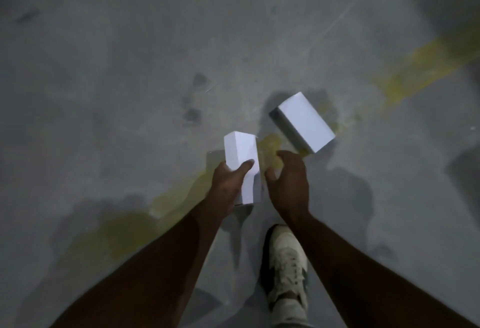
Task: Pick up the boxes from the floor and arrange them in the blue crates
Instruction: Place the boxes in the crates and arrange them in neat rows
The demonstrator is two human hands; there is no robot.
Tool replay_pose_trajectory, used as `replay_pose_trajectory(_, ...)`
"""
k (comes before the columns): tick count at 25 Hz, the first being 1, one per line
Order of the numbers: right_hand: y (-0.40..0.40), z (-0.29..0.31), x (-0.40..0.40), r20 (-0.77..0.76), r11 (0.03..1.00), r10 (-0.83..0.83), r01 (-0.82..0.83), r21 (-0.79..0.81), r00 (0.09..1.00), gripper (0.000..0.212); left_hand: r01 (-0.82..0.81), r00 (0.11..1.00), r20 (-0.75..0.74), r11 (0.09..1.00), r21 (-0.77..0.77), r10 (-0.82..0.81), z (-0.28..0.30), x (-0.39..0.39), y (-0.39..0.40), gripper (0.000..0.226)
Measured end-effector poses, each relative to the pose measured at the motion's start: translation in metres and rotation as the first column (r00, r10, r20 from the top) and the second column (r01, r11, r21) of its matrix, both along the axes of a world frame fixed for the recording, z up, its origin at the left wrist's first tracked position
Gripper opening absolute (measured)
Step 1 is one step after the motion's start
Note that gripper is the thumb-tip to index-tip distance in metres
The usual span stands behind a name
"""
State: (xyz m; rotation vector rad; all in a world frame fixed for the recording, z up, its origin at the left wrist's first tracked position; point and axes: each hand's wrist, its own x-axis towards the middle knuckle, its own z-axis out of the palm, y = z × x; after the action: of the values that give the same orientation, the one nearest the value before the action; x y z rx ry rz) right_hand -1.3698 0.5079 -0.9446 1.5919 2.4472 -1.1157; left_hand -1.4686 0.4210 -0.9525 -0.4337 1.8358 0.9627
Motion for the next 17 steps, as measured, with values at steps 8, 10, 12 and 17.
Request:
replay_pose_trajectory(8,0.133,-0.085,0.004,0.336,0.975,0.169,-0.207,0.080,0.927,0.108,-0.076,0.997,-0.031,0.996,-0.038,0.075,-0.049,0.011,0.062,0.060)
replay_pose_trajectory(10,0.137,-0.099,0.004,0.395,0.966,0.190,-0.243,0.087,0.899,0.106,-0.054,0.999,-0.008,0.997,-0.047,0.054,-0.053,0.011,0.061,0.059)
replay_pose_trajectory(12,0.126,-0.100,0.004,0.398,0.989,0.141,-0.149,-0.010,0.906,0.114,-0.025,1.000,-0.004,0.998,-0.054,0.025,-0.049,0.011,0.058,0.057)
replay_pose_trajectory(17,0.068,-0.018,0.019,-0.002,0.849,-0.281,0.248,-0.467,0.960,0.097,-0.019,1.000,-0.005,0.998,-0.061,0.019,0.017,0.012,0.057,0.047)
